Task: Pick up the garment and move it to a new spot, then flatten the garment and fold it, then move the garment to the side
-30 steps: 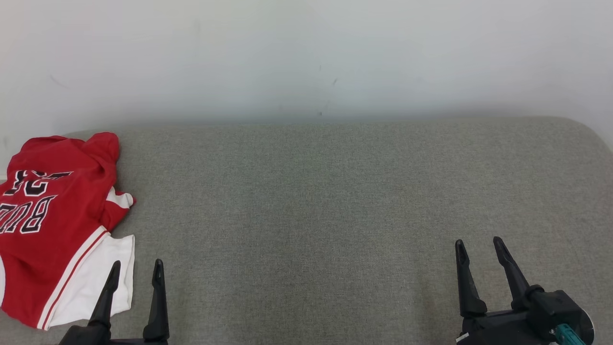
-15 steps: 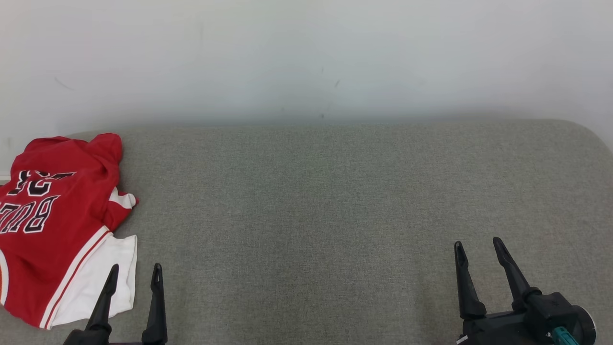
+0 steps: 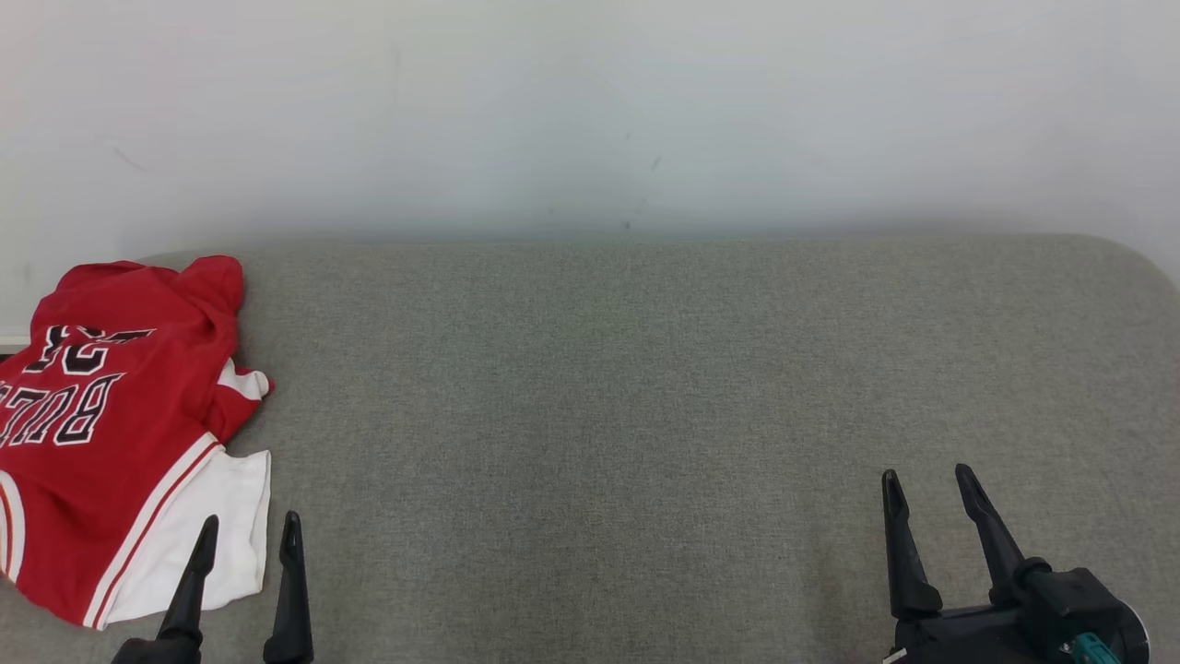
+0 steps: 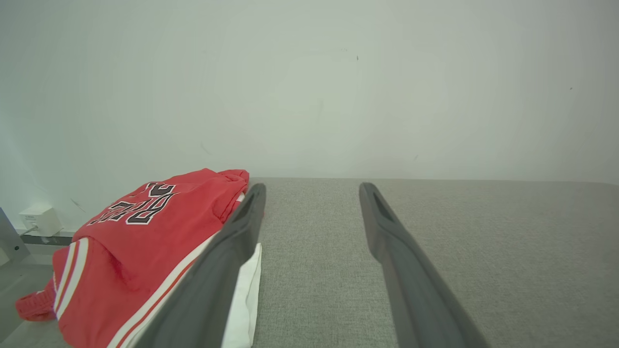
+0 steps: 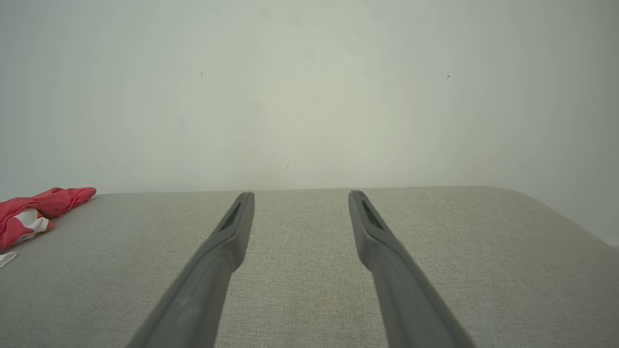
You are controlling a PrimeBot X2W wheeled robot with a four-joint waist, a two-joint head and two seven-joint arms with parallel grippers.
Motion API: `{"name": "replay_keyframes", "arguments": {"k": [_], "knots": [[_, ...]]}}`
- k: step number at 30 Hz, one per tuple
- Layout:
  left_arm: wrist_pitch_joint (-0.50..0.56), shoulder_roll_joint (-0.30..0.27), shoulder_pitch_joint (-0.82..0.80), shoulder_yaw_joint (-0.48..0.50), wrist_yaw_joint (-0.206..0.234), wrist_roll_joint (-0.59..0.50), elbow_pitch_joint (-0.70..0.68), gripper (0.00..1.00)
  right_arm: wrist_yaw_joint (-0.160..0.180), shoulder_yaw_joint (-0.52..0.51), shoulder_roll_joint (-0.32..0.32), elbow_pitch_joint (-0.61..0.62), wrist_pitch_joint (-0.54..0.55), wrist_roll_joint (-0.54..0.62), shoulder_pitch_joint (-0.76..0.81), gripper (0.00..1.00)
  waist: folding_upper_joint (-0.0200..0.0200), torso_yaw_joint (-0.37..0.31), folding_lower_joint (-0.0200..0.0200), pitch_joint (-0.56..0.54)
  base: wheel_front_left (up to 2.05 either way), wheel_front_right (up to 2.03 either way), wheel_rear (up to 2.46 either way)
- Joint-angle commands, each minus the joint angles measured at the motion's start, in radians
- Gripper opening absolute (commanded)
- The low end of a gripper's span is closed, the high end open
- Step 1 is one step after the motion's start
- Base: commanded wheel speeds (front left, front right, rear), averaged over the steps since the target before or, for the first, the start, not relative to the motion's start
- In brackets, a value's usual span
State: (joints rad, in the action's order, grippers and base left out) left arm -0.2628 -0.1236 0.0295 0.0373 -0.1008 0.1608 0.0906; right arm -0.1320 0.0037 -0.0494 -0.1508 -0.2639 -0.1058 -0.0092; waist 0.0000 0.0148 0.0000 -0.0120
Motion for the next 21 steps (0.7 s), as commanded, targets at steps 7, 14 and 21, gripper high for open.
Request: {"name": "replay_keyframes", "arguments": {"k": [7, 14, 21], "knots": [[-0.003, 0.003, 0.010, 0.004, 0.004, 0.006, 0.002, 1.00, 0.002, 0.003, -0.002, -0.007, -0.001, -0.010, 0.010, 1.00, 0.0000, 0.004, 0.0000, -0.002, 0.00, 0.00, 0.00], [-0.003, -0.002, -0.006, 0.002, 0.002, 0.009, 0.012, 1.00, 0.002, 0.006, -0.002, -0.011, -0.001, -0.020, 0.013, 1.00, 0.0000, 0.043, 0.0000, 0.001, 0.00, 0.00, 0.00], [-0.003, -0.003, -0.009, 0.006, 0.010, 0.012, 0.033, 1.00, 0.002, 0.012, -0.002, -0.018, 0.000, -0.027, 0.018, 1.00, 0.0000, 0.116, 0.0000, -0.001, 0.00, 0.00, 0.00]]}}
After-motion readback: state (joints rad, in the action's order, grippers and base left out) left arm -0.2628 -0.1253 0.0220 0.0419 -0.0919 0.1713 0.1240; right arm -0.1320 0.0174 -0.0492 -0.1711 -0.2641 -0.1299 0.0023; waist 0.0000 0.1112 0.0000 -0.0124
